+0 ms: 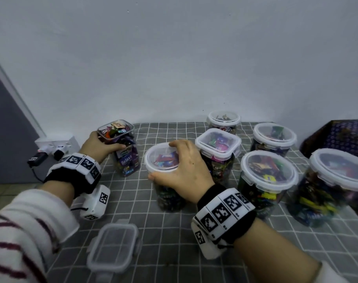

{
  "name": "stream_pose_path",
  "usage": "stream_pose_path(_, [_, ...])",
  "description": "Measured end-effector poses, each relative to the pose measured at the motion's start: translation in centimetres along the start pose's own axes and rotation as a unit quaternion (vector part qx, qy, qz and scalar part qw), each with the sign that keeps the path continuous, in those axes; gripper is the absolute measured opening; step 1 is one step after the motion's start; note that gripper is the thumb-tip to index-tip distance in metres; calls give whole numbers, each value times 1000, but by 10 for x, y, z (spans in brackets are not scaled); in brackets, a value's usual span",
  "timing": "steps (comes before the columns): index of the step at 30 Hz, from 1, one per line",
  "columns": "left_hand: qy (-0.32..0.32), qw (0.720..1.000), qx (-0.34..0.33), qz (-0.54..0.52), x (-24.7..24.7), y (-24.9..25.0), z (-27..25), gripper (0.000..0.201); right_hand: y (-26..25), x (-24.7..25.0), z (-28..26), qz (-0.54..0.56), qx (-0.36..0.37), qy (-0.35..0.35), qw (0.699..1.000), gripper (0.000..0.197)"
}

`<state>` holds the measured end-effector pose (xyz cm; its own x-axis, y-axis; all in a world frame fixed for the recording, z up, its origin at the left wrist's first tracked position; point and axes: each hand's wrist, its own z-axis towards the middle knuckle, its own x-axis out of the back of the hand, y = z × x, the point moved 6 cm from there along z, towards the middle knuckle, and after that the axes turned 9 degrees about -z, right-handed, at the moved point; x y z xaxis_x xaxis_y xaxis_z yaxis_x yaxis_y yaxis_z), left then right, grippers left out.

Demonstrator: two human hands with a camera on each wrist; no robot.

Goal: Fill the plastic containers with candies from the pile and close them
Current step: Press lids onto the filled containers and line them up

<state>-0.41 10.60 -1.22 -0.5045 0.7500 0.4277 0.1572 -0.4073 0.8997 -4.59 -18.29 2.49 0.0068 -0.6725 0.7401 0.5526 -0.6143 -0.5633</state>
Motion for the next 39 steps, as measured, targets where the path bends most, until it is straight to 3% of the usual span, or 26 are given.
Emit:
stream_pose_path(5, [-49,998,-17,17,14,8,-48,89,-10,6,-6,-135,28,3,990,75])
stream_pose_path(8, [-71,997,-18,12,18,11,-71,95,-33,10,-19,-235,107,123,958,50])
stream_pose_path(11, [-77,997,-12,2,18,6,-85,84,-69,2,-44,-158,224,181,944,28])
stream_pose_path(12, [-79,997,-19,-3,18,7,-89,86,-82,-4,-51,-140,261,156,942,23])
stream_pose_path(14, [-94,995,-21,-3,17,11,-100,87,-99,-33,-59,-163,292,3,943,23])
stream_pose_path(16, [-109,994,-18,-8,17,9,-103,99,-91,-71,-63,-217,234,-200,926,38])
stream_pose_path(18, [-127,992,-14,-20,16,8,-108,103,-73,-100,-70,-247,171,-349,888,62])
stream_pose_path(22, [-148,988,-8,-38,13,11,-123,100,-58,-122,-75,-240,118,-457,848,87])
stream_pose_path(25, [-157,986,-5,-51,11,14,-132,101,-63,-122,-75,-248,128,-452,847,83])
stream_pose_path(29, [-178,981,-16,-73,6,17,-140,70,-70,-108,-80,-259,155,-422,855,70])
stream_pose_path(31, [-189,978,-17,-86,5,17,-143,70,-76,-91,-82,-266,179,-397,860,65])
stream_pose_path(36, [-234,969,-19,-82,2,21,-156,87,-84,-12,-75,-152,148,-314,925,57])
stream_pose_path(39, [-261,965,-22,-24,-2,27,-164,77,-90,29,-64,-89,138,-248,955,56])
